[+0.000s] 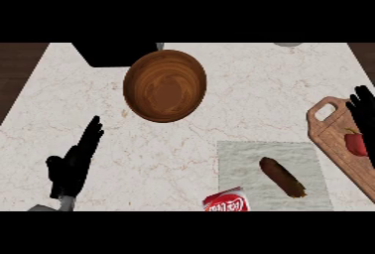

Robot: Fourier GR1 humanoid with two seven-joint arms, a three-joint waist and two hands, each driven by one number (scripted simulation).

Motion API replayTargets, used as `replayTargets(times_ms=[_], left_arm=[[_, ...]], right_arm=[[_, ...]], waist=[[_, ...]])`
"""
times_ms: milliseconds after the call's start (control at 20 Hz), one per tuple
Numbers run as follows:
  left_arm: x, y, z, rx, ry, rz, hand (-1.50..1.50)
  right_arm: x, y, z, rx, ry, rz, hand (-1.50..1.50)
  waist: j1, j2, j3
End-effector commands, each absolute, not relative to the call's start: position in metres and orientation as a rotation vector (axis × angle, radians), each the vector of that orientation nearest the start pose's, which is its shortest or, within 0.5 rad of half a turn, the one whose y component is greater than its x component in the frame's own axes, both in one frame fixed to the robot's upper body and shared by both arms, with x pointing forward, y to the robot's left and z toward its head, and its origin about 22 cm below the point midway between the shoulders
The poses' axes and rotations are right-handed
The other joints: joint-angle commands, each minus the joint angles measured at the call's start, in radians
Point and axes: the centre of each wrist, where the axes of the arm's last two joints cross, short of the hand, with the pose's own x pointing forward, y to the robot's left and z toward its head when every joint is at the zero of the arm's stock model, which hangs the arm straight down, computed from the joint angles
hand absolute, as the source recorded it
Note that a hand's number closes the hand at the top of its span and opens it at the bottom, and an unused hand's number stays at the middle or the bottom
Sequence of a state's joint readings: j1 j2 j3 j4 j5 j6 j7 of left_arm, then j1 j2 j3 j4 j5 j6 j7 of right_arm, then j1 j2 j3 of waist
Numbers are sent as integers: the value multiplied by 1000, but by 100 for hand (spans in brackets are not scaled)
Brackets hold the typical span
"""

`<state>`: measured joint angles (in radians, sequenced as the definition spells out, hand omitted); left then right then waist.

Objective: Pick the sweet potato from the placemat and place it in the bowl

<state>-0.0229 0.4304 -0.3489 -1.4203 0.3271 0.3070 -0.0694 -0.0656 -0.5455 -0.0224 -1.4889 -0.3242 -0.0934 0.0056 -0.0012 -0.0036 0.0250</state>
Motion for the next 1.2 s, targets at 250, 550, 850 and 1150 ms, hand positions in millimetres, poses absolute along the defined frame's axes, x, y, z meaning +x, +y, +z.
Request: replayTargets(times_ms=[250, 550, 850, 1150], left_arm=[[280, 265, 50, 176, -1759, -125, 0], [285, 304, 68, 254, -1748, 22, 0], [284, 333, 82, 287, -1772, 66, 0], [277, 339, 83, 281, -1761, 68, 0]], right_arm=[[228, -204, 46, 588, -1494, 1014, -150], [195, -192, 85, 421, -1990, 1462, -150], [143, -210, 90, 292, -2050, 1820, -150], [119, -227, 126, -163, -2001, 1975, -150]], waist=[[178, -14, -28], [-1, -28, -21], [-45, -20, -24], [-44, -12, -26]])
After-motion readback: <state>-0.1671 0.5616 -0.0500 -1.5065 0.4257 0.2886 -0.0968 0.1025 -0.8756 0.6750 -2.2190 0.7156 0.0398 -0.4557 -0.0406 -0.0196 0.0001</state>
